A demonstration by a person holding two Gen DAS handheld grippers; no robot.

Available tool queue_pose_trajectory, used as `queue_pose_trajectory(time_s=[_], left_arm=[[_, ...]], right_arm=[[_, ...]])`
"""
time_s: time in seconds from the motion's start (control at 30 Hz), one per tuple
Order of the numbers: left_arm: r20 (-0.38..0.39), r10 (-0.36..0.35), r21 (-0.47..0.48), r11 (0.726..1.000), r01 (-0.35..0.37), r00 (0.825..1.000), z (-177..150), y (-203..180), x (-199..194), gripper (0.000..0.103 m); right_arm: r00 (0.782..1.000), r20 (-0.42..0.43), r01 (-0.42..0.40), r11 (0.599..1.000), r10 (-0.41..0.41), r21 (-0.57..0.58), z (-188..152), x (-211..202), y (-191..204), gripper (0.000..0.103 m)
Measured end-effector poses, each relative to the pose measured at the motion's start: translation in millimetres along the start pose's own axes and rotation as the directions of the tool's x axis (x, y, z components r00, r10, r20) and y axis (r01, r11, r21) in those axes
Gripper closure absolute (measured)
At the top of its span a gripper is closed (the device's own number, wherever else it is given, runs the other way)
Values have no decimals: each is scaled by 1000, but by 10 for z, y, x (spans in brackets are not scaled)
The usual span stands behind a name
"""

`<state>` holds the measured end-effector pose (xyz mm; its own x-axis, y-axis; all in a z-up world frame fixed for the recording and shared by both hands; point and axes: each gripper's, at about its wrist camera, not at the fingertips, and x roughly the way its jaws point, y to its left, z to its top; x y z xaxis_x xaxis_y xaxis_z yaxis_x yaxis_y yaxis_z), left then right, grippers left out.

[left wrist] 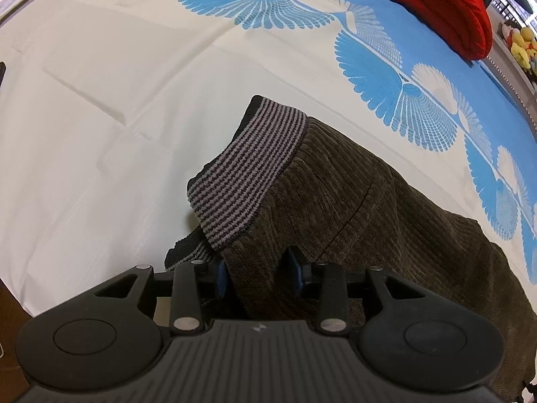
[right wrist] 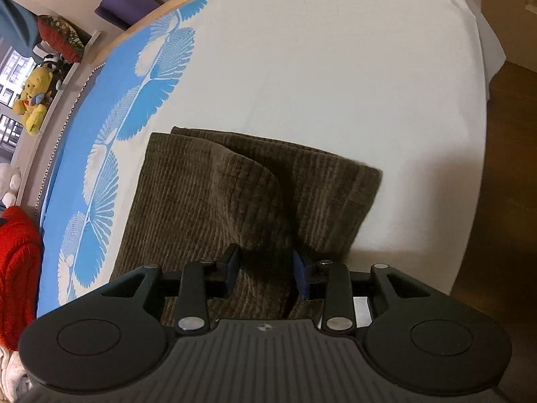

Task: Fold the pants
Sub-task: 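Carry the leg hems with the right gripper toward the waistband and lay them down, then open both grippers to release the waistband and the hems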

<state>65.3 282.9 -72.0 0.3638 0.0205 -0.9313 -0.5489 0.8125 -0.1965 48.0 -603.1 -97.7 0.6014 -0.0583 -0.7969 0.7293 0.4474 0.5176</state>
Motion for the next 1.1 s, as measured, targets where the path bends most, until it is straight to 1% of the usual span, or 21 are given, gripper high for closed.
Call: queue_pose_trajectory(time_s=[0.03,0.1,0.13,0.17,0.2,0.23,0.27,0.37,0.4,0.5,0.53,0.57,0.6,0.63,0.73,0.8,0.9,1.0,1.03,1.07,1.1], left_arm=[[0,-2,1,1000,2,1000,0,5,0,64],[5,3,23,1000,-3,1000,-8,-12,-8,66],[14,4,39,999,-5,1000,-15,-24,-26,73],[28,-2,52,999,1,1000,-19,-27,-59,80],[44,-18,66,998,15,999,-24,-23,-105,82],[54,-29,79,997,25,998,-33,-13,-142,85],[61,-43,91,995,37,997,-43,0,-183,85],[41,-91,145,986,84,995,-91,22,-263,85],[17,-85,180,980,80,996,-120,8,-261,86],[-63,-32,291,955,49,998,-224,-18,-181,86],[-92,-7,322,946,37,996,-260,-15,-140,84],[-106,7,337,941,29,994,-273,13,-122,79],[-102,0,335,941,34,995,-273,49,-146,77],[-85,-21,324,945,48,996,-254,102,-191,73],[26,-72,272,960,62,997,-164,238,-412,71],[116,-89,272,961,55,989,-131,249,-548,71],[223,-107,315,949,33,969,-112,99,-661,71],[341,-121,389,921,-23,932,-170,-127,-740,71],[350,-133,407,913,-23,927,-172,-203,-717,71],[337,-134,422,906,-22,932,-166,-260,-672,71],[306,-98,432,901,-46,947,-157,-301,-566,71]], right_arm=[[1000,26,-2,1000,3,-5,5,-28,20,87],[991,125,-42,998,47,-42,29,-182,115,94],[977,197,-68,993,86,-92,28,-311,204,99],[956,268,-86,986,123,-144,14,-448,288,101],[942,306,-89,982,138,-167,-4,-533,331,101],[937,330,-67,985,118,-162,-22,-581,342,101],[939,335,-32,990,77,-138,-28,-589,323,101],[945,318,96,993,-69,-69,-27,-532,230,101],[945,305,149,986,-120,-73,-29,-485,226,101],[946,243,240,966,-212,-91,-44,-297,204,100],[944,225,270,957,-242,-106,-47,-231,208,98],[941,213,293,949,-264,-118,-52,-186,203,97],[938,213,301,946,-272,-119,-64,-196,185,93],[935,220,307,945,-278,-112,-71,-211,194,85],[928,231,321,943,-293,-91,-84,-265,196,66],[928,221,328,940,-300,-98,-93,-263,193,62],[930,192,336,936,-313,-105,-105,-232,175,58],[930,178,341,937,-323,-81,-105,-237,130,53],[930,176,340,937,-322,-78,-102,-238,127,52],[931,173,340,937,-323,-83,-103,-227,130,52],[933,166,338,937,-321,-90,-103,-210,134,52]])
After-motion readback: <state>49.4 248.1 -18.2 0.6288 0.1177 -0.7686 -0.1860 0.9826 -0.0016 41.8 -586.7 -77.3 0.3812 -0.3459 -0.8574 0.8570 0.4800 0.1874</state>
